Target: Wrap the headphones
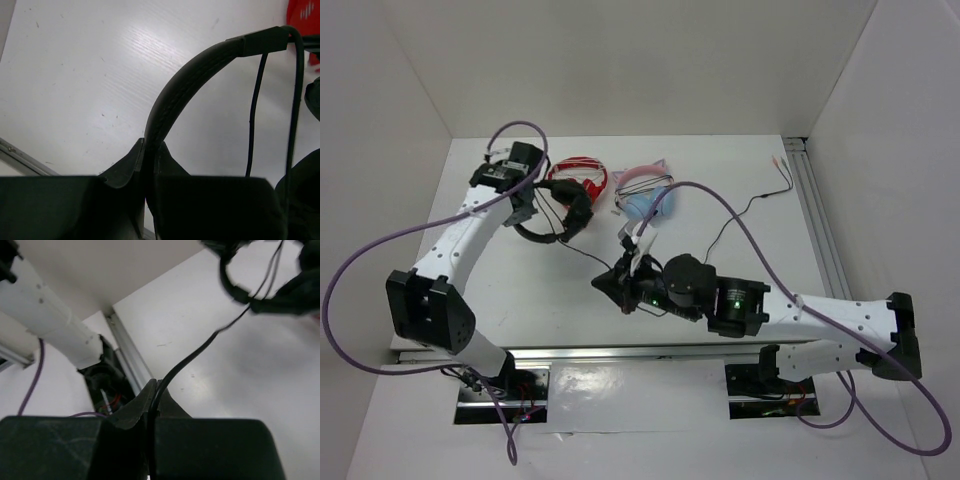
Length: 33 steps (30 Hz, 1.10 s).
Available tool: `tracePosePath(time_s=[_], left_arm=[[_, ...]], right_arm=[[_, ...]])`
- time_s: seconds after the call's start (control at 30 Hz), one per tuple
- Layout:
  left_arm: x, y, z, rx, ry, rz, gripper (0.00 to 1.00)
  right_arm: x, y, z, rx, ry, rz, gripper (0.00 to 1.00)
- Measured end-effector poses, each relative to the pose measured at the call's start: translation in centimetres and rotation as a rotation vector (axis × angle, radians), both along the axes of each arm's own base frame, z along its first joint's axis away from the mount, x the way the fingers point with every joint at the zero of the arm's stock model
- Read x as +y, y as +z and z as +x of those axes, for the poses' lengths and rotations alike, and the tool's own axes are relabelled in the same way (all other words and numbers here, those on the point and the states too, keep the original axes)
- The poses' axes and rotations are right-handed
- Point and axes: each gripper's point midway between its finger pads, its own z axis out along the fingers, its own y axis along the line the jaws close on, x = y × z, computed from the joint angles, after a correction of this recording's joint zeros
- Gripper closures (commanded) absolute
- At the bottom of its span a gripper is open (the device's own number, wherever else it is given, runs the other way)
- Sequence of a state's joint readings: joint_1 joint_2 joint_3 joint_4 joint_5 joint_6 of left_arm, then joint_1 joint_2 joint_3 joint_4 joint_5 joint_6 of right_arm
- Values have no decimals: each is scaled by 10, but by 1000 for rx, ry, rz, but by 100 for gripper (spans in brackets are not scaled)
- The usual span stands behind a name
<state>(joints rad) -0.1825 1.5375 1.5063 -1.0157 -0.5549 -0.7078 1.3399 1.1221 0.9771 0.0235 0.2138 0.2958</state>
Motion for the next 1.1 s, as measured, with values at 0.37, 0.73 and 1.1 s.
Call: tracePosePath(time_s=[0.37,0.73,1.1], left_arm=[[-89,-72,-43,199,-419,138,100],[-144,-73,-107,200,-776,89,100],[-196,23,-149,-97,-1047,-186,100]], right_arm=[[-37,11,78,-191,-271,-373,100],[-133,-35,165,-214,-600,-666,100],[-157,-51,209,-116,-541,-609,100]])
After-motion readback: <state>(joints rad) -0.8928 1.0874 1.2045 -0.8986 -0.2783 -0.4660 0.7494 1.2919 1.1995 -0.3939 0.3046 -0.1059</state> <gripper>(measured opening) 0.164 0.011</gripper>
